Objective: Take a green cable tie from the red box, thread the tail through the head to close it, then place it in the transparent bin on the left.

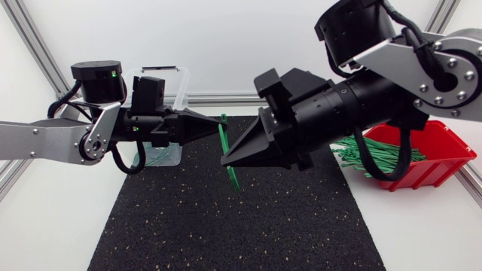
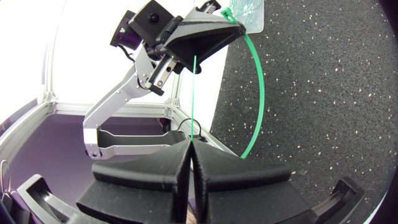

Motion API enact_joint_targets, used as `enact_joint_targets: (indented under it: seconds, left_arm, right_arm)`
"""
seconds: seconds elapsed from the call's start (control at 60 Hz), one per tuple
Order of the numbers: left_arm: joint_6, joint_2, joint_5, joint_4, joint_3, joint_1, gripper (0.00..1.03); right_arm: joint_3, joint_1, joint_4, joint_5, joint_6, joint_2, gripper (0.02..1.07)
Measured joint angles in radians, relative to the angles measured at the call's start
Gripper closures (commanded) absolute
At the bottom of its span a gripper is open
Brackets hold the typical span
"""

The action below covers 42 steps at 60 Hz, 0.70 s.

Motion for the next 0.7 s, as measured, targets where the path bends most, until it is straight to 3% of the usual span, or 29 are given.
enact_joint_targets:
  seconds: [0.25, 0.7]
  left_arm:
    - [-0.003, 0.019, 0.000, 0.051, -0.026, 0.000, 1.00]
    - [-0.157, 0.034, 0.000, 0.170, -0.054, 0.019, 1.00]
  right_arm:
    - [-0.035, 0.000, 0.114, -0.046, 0.163, -0.009, 1.02]
    - [-0.037, -0.002, 0.128, -0.094, 0.276, -0.005, 1.02]
